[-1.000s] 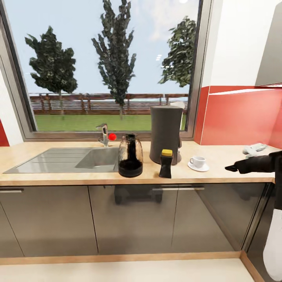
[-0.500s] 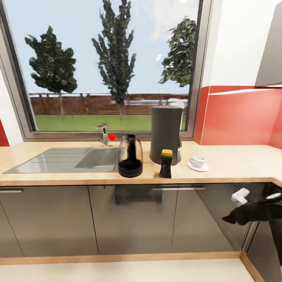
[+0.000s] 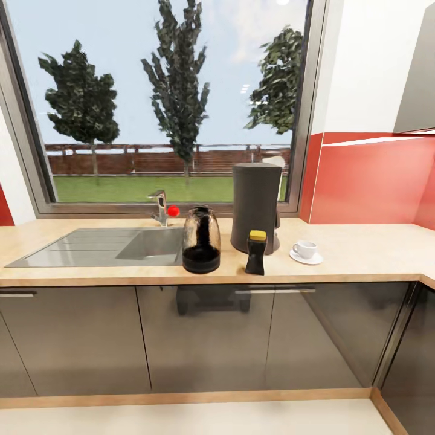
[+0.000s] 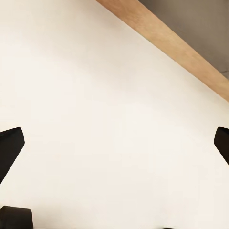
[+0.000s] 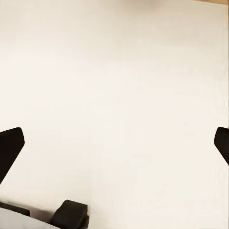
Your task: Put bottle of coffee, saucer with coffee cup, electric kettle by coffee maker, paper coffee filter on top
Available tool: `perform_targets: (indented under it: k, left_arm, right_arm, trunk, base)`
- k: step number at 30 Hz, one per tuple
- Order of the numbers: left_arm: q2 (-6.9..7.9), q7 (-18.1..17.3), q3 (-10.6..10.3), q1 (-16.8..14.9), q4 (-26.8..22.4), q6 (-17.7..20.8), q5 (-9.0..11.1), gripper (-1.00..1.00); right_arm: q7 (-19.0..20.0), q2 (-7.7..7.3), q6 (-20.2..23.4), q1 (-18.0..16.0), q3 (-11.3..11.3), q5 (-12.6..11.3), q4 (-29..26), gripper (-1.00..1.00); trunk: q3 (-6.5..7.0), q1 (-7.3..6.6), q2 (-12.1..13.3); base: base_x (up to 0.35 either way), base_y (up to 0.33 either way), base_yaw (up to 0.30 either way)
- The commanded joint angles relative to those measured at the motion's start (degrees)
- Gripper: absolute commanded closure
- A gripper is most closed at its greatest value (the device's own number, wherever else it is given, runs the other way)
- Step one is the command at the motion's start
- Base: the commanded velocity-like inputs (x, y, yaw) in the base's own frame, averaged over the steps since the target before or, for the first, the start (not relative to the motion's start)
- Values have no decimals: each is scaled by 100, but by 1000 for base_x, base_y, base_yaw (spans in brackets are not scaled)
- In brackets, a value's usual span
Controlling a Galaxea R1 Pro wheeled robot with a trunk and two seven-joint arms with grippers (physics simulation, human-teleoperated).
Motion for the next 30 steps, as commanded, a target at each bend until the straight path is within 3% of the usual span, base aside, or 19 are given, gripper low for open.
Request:
perform_targets:
  k: [1, 2, 5, 14, 15, 16, 30]
  left_arm:
    - [1, -20, -16, -3, 2, 8, 27, -100]
    - [1, -20, -17, -3, -2, 8, 27, -100]
    - [1, -18, -23, -3, -3, 2, 27, -100]
    - [-1, 7, -14, -3, -4, -1, 23, -100]
    - [-6, 121, -22, -3, -4, -1, 24, -100]
    - [-147, 594, -46, -3, -7, -1, 19, -100]
    - [-204, 747, -54, -3, -13, -1, 18, -100]
  right_arm:
    - [-84, 2, -91, -5, -70, 50, 128, -100]
    - [-304, 15, -245, -3, -88, 54, 422, -100]
    - [-410, 43, -298, -2, -97, 55, 615, -100]
    - [-515, 57, -310, -2, -103, 59, 735, -100]
    - [-521, 59, -313, -2, -103, 56, 737, -100]
    - [-526, 110, -315, -2, -104, 49, 743, -100]
    - [-527, 137, -317, -2, -105, 48, 745, -100]
  trunk:
    - [-6, -1, -3]
    - [-6, -1, -3]
    - [-6, -1, -3]
    - [-6, -1, -3]
    - [-6, -1, -3]
    - [-6, -1, -3]
    - [-6, -1, -3]
  base:
    - [0, 0, 0]
    - [0, 0, 0]
    - [0, 0, 0]
    - [0, 0, 0]
    - [0, 0, 0]
    - [0, 0, 0]
    - [0, 0, 0]
